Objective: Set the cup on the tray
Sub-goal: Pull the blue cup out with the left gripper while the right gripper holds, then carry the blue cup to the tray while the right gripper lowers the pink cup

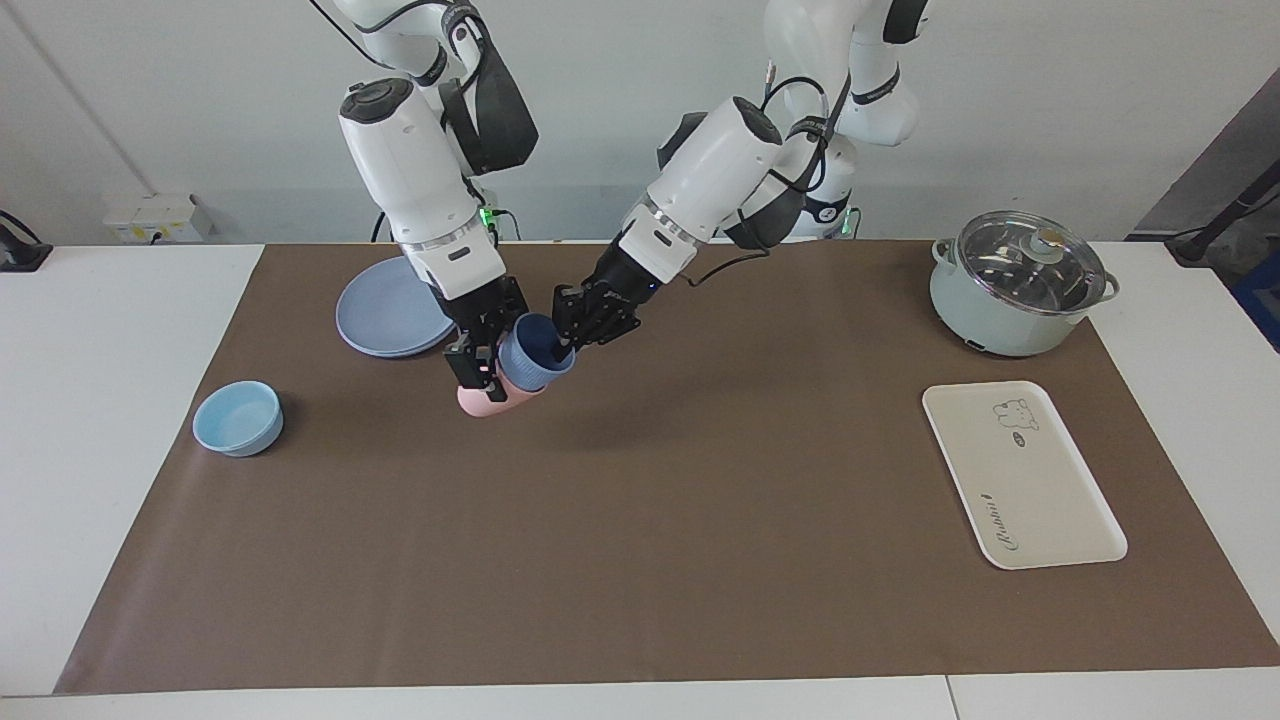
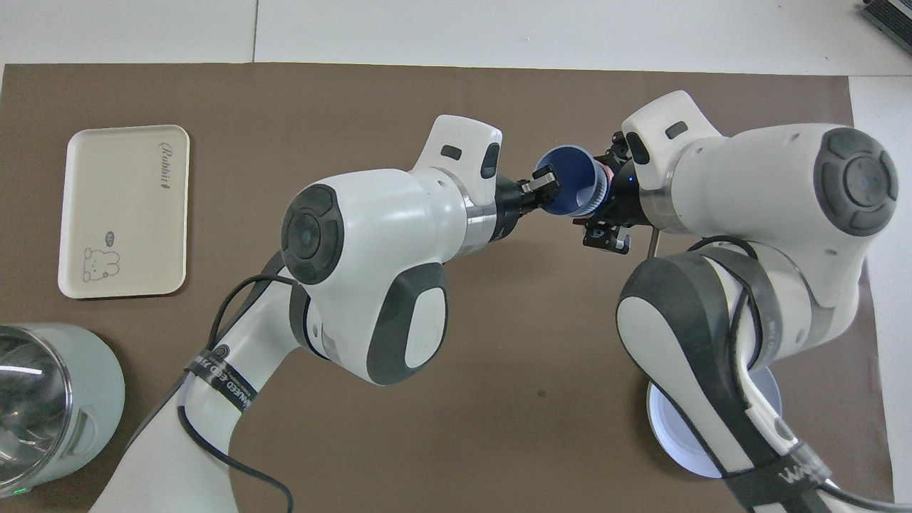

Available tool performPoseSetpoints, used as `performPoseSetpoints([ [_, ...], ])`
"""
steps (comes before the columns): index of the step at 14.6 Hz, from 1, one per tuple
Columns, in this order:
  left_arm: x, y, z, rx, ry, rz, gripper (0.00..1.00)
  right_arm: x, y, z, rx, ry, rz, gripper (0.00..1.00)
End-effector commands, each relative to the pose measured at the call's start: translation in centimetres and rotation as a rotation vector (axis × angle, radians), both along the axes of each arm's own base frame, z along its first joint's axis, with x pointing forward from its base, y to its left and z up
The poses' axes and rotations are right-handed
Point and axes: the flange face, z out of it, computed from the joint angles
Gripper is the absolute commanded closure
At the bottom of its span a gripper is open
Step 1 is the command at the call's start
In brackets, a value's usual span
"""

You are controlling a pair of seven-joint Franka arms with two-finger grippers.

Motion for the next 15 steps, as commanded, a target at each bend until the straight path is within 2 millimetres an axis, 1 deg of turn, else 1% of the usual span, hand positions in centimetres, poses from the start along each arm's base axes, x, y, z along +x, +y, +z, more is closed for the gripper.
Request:
performPoseSetpoints([
  [1, 2.8, 2.4, 2.7, 0.001, 0.080, -0.015, 1.00, 0.0, -0.1, 0.4, -0.009, -0.009, -0.017, 1.00],
  [3, 4.5, 5.5, 4.0, 0.019, 0.113, -0.006, 1.00, 0.0, -0.1, 0.4, -0.009, -0.009, -0.017, 1.00],
  [5, 6.0, 9.0, 4.0, 0.077, 0.136, 0.007, 1.00, 0.0, -0.2, 0.5, -0.009, -0.011, -0.019, 1.00],
  [6, 7.0, 11.1, 4.2, 0.107, 0.131, 0.023, 1.00, 0.0, -0.2, 0.5, -0.009, -0.011, -0.019, 1.00],
  [8, 8.5, 15.9, 5.4, 0.172, 0.114, 0.058, 1.00, 0.0, -0.3, 0.6, -0.007, -0.012, -0.021, 1.00],
  [9, 9.2, 18.2, 5.5, 0.222, 0.096, 0.063, 1.00, 0.1, -0.6, 0.4, -0.007, -0.008, -0.028, 1.00],
  [10, 9.5, 20.5, 6.6, 0.258, 0.059, 0.061, 1.00, 0.3, -1.3, 0.4, -0.001, -0.014, -0.045, 1.00],
  [11, 10.1, 22.9, 6.6, 0.286, 0.033, 0.054, 1.00, 0.7, -2.5, 0.2, 0.008, -0.011, -0.063, 1.00],
  [12, 10.4, 25.2, 6.5, 0.315, 0.017, 0.046, 1.00, 1.3, -4.1, -0.1, 0.012, -0.013, -0.091, 1.00],
  [13, 10.9, 28.1, 5.8, 0.354, 0.007, 0.043, 1.00, 1.9, -5.3, -0.3, 0.039, -0.034, -0.115, 1.00],
  [14, 11.3, 31.2, 5.6, 0.384, -0.016, 0.028, 1.00, 2.3, -6.1, -0.6, 0.106, -0.046, -0.134, 1.00],
  [15, 11.6, 34.4, 4.8, 0.406, -0.025, 0.012, 1.00, 3.1, -7.1, -2.0, 0.182, -0.045, -0.155, 1.00],
])
